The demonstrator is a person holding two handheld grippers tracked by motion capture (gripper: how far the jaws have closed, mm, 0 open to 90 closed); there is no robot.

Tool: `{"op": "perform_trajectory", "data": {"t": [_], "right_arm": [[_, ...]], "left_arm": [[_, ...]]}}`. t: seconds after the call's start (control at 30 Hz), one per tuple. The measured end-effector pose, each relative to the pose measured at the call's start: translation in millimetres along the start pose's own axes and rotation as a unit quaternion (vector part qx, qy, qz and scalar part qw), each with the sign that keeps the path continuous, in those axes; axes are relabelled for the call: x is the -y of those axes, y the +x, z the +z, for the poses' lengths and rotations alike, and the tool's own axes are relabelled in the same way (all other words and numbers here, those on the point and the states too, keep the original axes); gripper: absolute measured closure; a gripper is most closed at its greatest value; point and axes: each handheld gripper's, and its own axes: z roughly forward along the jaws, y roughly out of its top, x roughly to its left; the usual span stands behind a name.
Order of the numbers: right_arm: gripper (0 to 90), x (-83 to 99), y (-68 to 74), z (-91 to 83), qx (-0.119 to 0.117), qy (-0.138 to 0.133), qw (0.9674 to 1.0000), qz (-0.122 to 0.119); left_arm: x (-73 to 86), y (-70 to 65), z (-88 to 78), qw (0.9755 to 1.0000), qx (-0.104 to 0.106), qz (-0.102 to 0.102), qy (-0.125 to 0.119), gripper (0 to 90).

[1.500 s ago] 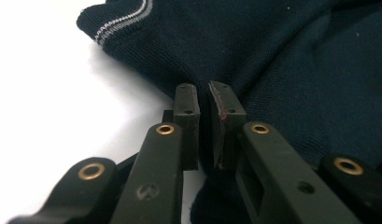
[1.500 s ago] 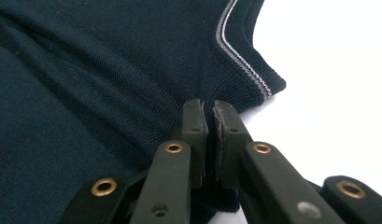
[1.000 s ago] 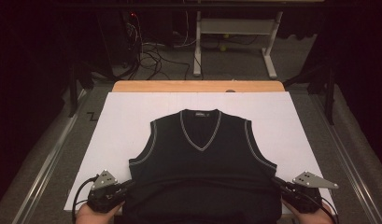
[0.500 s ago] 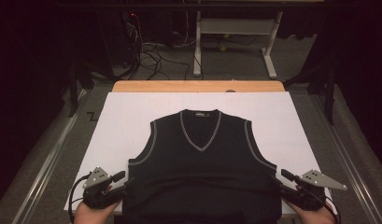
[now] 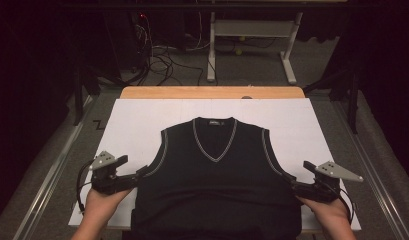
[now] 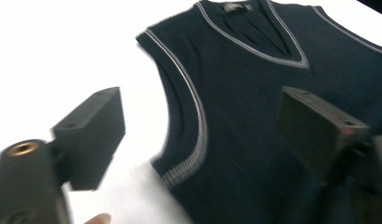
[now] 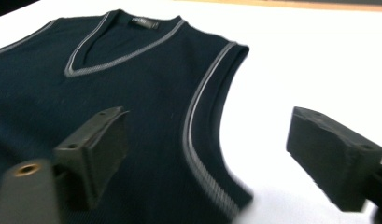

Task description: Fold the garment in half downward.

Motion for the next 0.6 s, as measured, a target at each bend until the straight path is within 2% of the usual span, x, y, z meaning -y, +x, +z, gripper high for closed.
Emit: {"op": "perform_trajectory", "data": {"t": [0.03,0.07,0.13,0.2,0.3,0.33,0.37,0.4,0.5,0.53,0.57,0.6], "right_arm": [[2.8,-7.7,-1.7,7.9,-0.002,0.002,1.0000,-0.002],[1.5,-11.6,-2.6,11.5,-0.001,0.002,1.0000,-0.005],[0.0,-19.0,-4.5,18.2,0.002,0.000,1.0000,-0.009],[0.0,-22.3,-5.6,21.6,0.005,0.000,0.9999,-0.009],[0.0,-33.4,-11.0,37.5,0.010,0.009,0.9998,-0.014],[0.0,-33.4,-11.0,37.5,0.010,0.009,0.9998,-0.014],[0.0,-38.5,-14.4,45.9,0.016,0.013,0.9997,-0.014],[0.0,-40.9,-16.0,50.0,0.019,0.015,0.9996,-0.017],[0.1,-46.9,-19.1,62.9,0.024,0.024,0.9993,-0.018],[0.1,-48.4,-19.8,67.4,0.024,0.027,0.9991,-0.020],[0.2,-50.1,-20.4,71.9,0.026,0.032,0.9990,-0.021],[0.2,-50.1,-20.4,71.9,0.026,0.032,0.9990,-0.021]], "left_arm": [[-4.6,1.2,3.4,1.0000,-0.003,0.003,0.001,8.7],[-13.6,4.4,11.8,0.9999,-0.008,0.004,0.010,5.1],[-17.6,6.4,16.1,0.9999,-0.008,0.002,0.011,0.0],[-24.8,11.0,23.3,0.9999,-0.011,-0.007,0.008,0.0],[-38.2,17.6,42.1,0.9998,-0.014,-0.005,0.011,0.0],[-38.2,17.6,42.1,0.9998,-0.014,-0.005,0.011,0.0],[-41.7,19.5,47.2,0.9998,-0.015,-0.008,0.011,0.0],[-47.8,23.7,57.7,0.9997,-0.018,-0.011,0.016,0.0],[-56.0,30.0,75.1,0.9989,-0.019,-0.019,0.037,0.0],[-56.0,30.0,75.1,0.9989,-0.019,-0.019,0.037,0.0],[-61.3,35.3,85.2,0.9984,-0.019,-0.027,0.046,0.0],[-61.3,35.3,85.2,0.9984,-0.019,-0.027,0.046,0.0]]}}
